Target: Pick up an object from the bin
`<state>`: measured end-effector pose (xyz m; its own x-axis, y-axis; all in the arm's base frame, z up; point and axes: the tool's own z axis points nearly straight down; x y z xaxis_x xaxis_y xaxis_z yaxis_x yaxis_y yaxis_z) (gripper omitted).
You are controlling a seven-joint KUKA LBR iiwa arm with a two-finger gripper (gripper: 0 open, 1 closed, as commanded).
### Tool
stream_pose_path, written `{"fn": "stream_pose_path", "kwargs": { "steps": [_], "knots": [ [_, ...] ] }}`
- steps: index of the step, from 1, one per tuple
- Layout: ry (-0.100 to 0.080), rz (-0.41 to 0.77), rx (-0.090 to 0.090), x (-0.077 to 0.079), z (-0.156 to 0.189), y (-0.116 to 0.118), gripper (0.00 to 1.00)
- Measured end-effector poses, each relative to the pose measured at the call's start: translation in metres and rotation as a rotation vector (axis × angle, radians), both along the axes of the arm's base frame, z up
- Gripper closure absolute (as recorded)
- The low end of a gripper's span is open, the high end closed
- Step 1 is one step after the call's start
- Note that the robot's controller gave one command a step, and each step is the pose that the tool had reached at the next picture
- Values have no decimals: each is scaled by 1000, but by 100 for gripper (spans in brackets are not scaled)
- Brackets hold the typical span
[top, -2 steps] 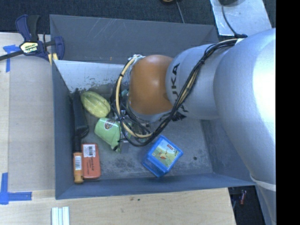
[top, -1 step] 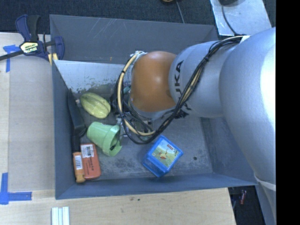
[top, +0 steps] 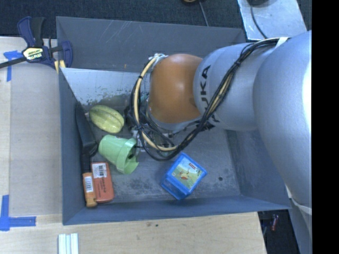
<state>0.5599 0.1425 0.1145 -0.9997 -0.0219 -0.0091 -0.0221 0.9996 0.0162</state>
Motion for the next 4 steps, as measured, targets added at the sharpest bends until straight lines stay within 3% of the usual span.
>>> {"fn": "stream_pose_path", "kwargs": {
  "steps": [1, 2, 4],
  "knots": [
    [-2, 0, 1, 0, 5, 0, 100],
    [4, -1, -1, -1, 21, -1, 100],
    [-1, 0, 0, 0, 64, 0, 100]
  ]
}}
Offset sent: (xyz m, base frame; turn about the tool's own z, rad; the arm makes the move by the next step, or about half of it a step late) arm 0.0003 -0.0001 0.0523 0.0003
